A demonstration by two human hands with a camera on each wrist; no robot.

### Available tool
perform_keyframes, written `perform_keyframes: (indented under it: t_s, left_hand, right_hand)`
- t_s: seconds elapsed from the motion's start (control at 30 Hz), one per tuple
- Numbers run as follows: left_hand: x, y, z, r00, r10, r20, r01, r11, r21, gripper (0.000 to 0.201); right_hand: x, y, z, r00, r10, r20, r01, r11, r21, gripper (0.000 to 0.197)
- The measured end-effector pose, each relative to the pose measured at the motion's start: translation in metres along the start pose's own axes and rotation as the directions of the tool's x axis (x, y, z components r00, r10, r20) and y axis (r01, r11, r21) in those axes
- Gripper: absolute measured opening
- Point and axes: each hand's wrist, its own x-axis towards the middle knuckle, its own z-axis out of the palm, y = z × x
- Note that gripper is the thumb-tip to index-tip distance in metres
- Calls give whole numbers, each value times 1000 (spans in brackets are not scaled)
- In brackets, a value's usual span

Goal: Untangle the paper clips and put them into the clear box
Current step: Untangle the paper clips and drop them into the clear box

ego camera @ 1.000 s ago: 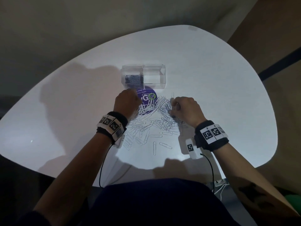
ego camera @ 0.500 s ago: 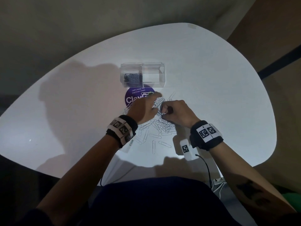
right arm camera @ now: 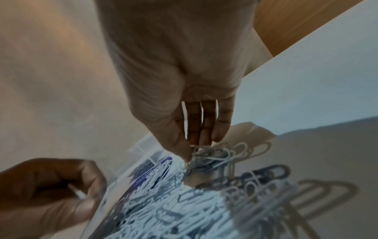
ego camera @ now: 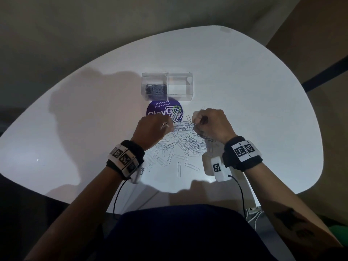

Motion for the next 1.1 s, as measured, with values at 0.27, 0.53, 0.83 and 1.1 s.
perform_keyframes:
  t_s: [0.27, 0.53, 0.83, 1.1]
  left_hand:
    - [-18, -10, -4, 994, -87, 65, 84, 995, 48, 27]
    - [1, 18, 12, 999, -5, 50, 2, 997, 71, 19]
    - [6, 16, 12, 982, -160, 101, 171, 979, -110, 15]
    - [-4, -5, 4, 968, -205, 143, 240, 924, -299, 25]
  right_hand:
    - [5, -13, 12, 987, -160, 24, 162, 971, -177, 16]
    - [6, -20, 20, 982, -165, 89, 185, 928, -323, 15]
    - [4, -9, 9, 997, -72, -21, 69, 991, -115, 15]
    - [4, -8, 3, 998, -60, -20, 60, 998, -19, 11]
